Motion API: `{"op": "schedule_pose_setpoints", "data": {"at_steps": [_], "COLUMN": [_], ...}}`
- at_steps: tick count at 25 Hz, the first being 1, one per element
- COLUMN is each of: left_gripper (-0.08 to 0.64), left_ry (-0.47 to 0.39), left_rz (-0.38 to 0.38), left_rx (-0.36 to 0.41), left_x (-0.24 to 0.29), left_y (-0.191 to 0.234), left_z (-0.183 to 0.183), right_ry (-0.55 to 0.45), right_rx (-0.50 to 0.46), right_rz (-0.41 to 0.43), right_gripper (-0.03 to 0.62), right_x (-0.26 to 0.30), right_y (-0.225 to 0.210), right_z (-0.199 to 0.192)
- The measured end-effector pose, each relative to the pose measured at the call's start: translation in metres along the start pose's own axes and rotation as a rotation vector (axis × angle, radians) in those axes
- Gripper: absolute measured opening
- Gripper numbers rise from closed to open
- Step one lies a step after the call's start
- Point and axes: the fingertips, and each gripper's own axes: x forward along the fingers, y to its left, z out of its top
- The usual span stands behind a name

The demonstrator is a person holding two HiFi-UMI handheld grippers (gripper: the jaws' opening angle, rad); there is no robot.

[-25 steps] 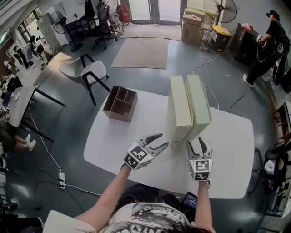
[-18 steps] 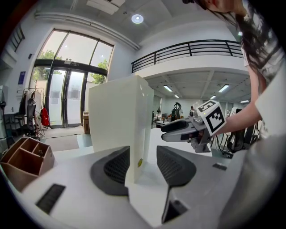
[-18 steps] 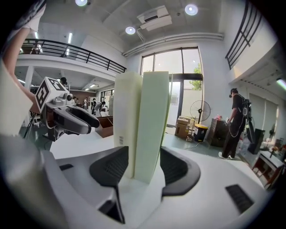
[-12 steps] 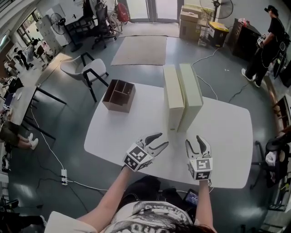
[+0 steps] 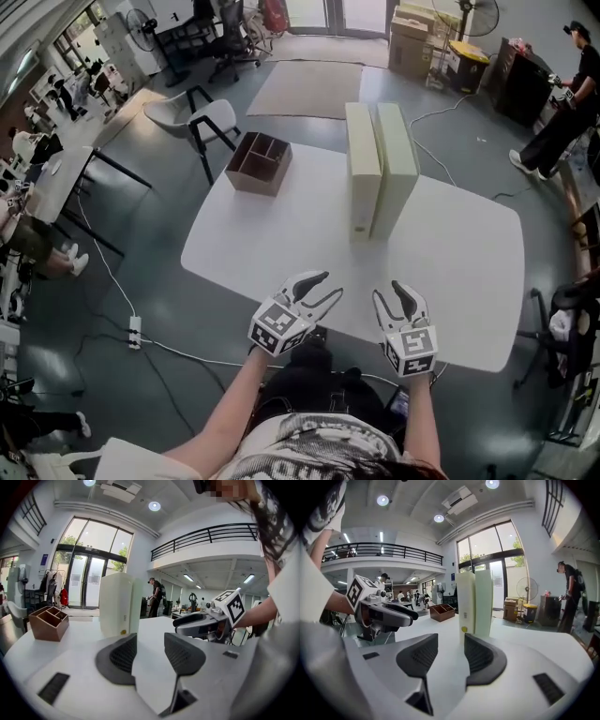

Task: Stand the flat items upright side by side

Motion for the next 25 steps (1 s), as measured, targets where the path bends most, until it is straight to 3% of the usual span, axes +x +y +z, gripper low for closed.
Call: {"op": "schedule_pose_setpoints", "data": {"at_steps": [10,14,25], "left_gripper": [0.14,0.073,0.025], "left_ry": [0.035,0.043,0.065], "left_rz": [0.109,0.149,0.132], "left_rx": [-0.051,-0.068,-0.06], "left_x": [-0.047,-0.064,-0.088], "left_y": [-0.044,-0.049,-0.059], "left_z": [-0.038,-0.046,-0.054], "right_ry": [-0.006,-0.016,-0.023], "right_rx": [-0.015,-0.021,-0.009], "right_rz": [0.177,0.227,0.263], "right_gripper": [0.107,0.07,-0.014], "right_x": [-0.027,-0.03,-0.033], "right_y": [0.062,0.082,0.119], "right_z": [-0.015,-0.012,-0.01]}}
